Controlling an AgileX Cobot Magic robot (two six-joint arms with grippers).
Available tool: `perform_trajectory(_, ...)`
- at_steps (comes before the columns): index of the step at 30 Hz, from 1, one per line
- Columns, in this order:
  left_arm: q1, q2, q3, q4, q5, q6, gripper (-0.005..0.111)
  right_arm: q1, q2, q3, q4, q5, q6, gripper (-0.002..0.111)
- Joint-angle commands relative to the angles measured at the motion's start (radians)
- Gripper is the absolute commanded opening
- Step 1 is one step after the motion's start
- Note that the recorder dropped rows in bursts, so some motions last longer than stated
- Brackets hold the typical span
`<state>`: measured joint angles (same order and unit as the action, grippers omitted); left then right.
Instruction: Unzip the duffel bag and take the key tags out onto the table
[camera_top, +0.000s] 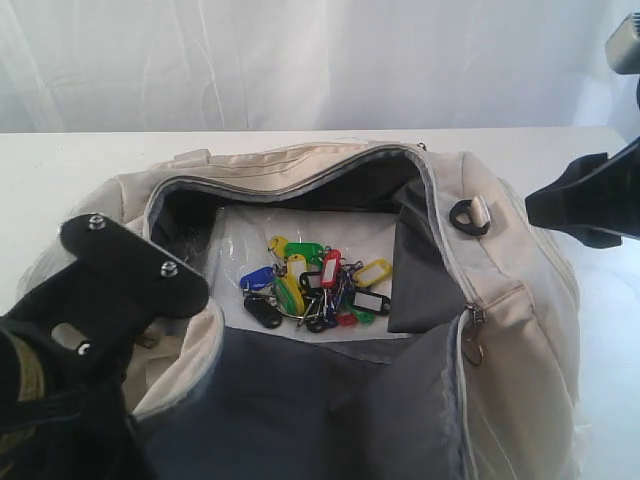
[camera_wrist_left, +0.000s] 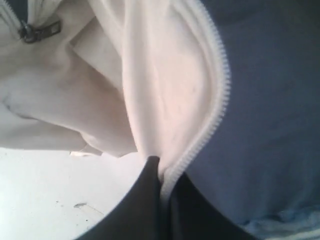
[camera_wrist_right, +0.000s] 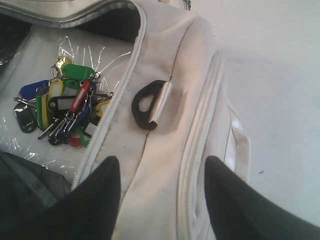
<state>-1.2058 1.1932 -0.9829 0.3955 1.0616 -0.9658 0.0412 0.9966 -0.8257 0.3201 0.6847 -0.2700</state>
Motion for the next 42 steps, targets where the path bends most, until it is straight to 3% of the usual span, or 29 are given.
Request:
perform_trajectory(1,-0.007,-0.047,0.083,0.006,0.027,-0.076,0.000,-0.001,-0.008,0.000,0.001,0.004,0.003,0.048)
perform_trajectory(10,-0.007,-0.054,0.212,-0.053,-0.068,-0.115,0.004,-0.001,-0.008,0.000,0.005,0.003,0.003,0.048)
perform_trajectory(17,-0.007,-0.061,0.217,-0.088,-0.069,-0.081,0.047,-0.001,-0.008,0.000,0.005,0.005,0.003,0.048)
perform_trajectory(20,-0.007,-0.088,0.201,-0.099,0.001,-0.060,0.057,-0.001,-0.008,0.000,0.005,0.005,0.003,0.048)
perform_trajectory(24,-0.007,-0.148,0.158,-0.097,0.155,-0.047,0.058,-0.001,-0.008,0.000,0.007,0.004,0.003,0.048)
perform_trajectory(29,-0.007,-0.234,0.146,-0.127,0.159,-0.047,0.058,-0.001,-0.008,0.000,0.022,0.004,0.003,0.048)
perform_trajectory(38,-0.007,-0.287,0.177,-0.098,0.091,-0.047,0.058,-0.001,-0.008,0.000,0.024,0.006,0.003,0.048)
perform_trajectory(42,-0.007,-0.298,0.126,-0.014,-0.052,-0.047,0.058,-0.001,-0.016,0.000,0.096,0.005,-0.027,0.047)
